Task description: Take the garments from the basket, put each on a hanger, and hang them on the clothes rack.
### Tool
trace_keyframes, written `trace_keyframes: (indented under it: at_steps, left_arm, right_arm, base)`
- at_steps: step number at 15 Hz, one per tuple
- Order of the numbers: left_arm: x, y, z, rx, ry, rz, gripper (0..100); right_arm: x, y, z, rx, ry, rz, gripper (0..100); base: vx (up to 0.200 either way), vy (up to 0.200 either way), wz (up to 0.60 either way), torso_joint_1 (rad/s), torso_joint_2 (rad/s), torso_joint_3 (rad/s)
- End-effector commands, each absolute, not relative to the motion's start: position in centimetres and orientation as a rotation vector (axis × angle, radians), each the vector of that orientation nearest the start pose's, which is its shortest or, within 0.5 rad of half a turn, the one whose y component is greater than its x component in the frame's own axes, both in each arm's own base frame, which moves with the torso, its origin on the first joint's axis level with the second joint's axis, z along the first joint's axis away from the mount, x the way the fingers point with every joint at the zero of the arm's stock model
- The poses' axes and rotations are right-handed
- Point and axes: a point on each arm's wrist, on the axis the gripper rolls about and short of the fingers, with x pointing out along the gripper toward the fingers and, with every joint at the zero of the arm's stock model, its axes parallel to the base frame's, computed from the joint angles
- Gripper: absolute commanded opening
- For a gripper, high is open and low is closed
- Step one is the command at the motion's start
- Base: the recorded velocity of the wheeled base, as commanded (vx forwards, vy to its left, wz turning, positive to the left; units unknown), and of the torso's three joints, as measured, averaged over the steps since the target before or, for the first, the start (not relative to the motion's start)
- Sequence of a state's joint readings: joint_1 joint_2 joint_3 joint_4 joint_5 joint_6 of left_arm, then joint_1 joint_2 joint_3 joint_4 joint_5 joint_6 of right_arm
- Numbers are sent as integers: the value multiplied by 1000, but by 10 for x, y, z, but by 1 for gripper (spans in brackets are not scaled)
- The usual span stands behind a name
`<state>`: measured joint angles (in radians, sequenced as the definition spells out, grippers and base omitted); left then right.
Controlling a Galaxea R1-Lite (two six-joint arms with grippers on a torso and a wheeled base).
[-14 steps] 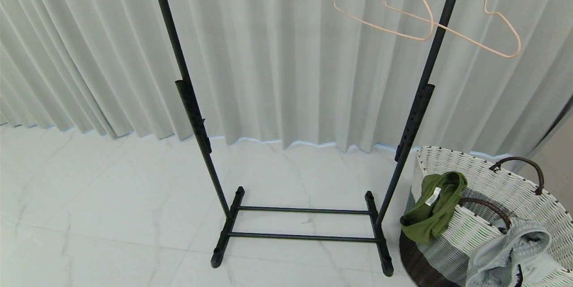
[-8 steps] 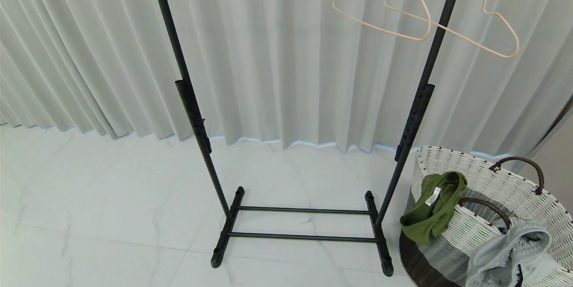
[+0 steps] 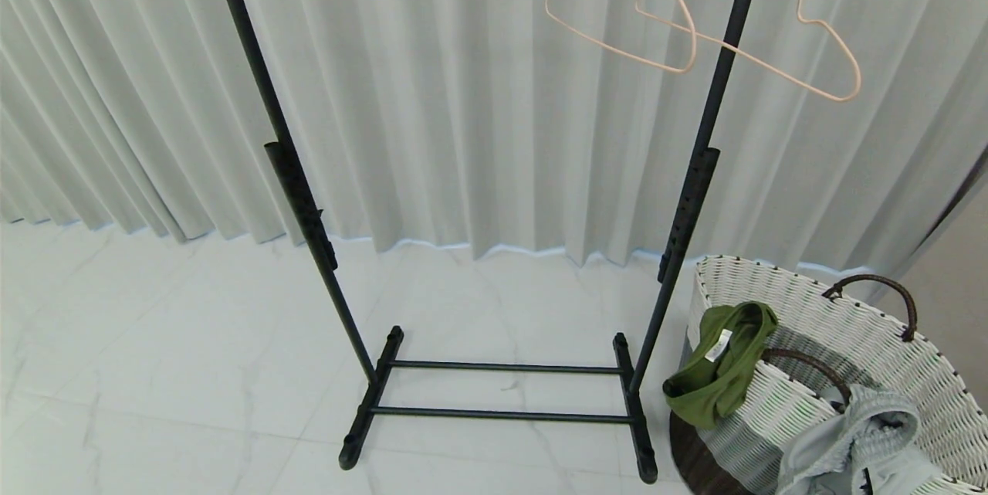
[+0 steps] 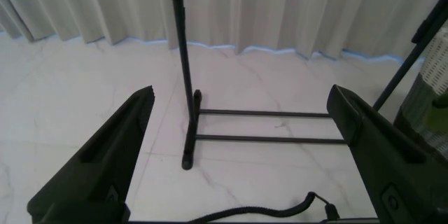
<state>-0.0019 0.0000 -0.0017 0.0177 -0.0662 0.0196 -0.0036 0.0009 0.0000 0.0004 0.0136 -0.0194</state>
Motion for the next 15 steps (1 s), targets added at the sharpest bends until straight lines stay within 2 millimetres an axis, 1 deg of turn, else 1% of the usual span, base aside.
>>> trace_keyframes:
  at_steps: [1, 4, 7, 15]
  left_arm:
    - [-23, -1, 74, 18, 15, -68, 100]
    - [-23, -1, 74, 27, 16, -68, 100]
    - [-23, -1, 74, 27, 16, -68, 100]
    - [-23, -1, 74, 27, 16, -68, 100]
  right_arm:
    - [-23, 0, 75, -18, 3, 11, 100]
    - [-23, 0, 75, -15, 3, 11, 100]
    - [-23, 0, 75, -12, 3, 11, 100]
    - [-23, 0, 76, -31, 0, 15, 100]
  base:
    - [0, 0, 0, 0, 0, 0]
    - [0, 0, 0, 0, 0, 0]
    - [200, 0, 0, -6, 2, 1]
    - [0, 0, 0, 0, 0, 0]
